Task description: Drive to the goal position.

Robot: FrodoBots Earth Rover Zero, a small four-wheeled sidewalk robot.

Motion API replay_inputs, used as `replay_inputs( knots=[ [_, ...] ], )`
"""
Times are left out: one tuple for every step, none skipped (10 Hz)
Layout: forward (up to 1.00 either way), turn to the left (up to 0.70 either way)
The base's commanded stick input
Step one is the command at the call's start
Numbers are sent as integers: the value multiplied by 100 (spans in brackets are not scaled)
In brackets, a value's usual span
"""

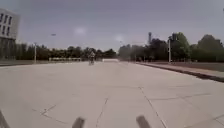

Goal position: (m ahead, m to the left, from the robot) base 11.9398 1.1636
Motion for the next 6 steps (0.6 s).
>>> replay_inputs(
  knots=[
    [70,0],
    [70,0],
    [70,0],
    [70,0],
    [70,0],
    [70,0]
  ],
)
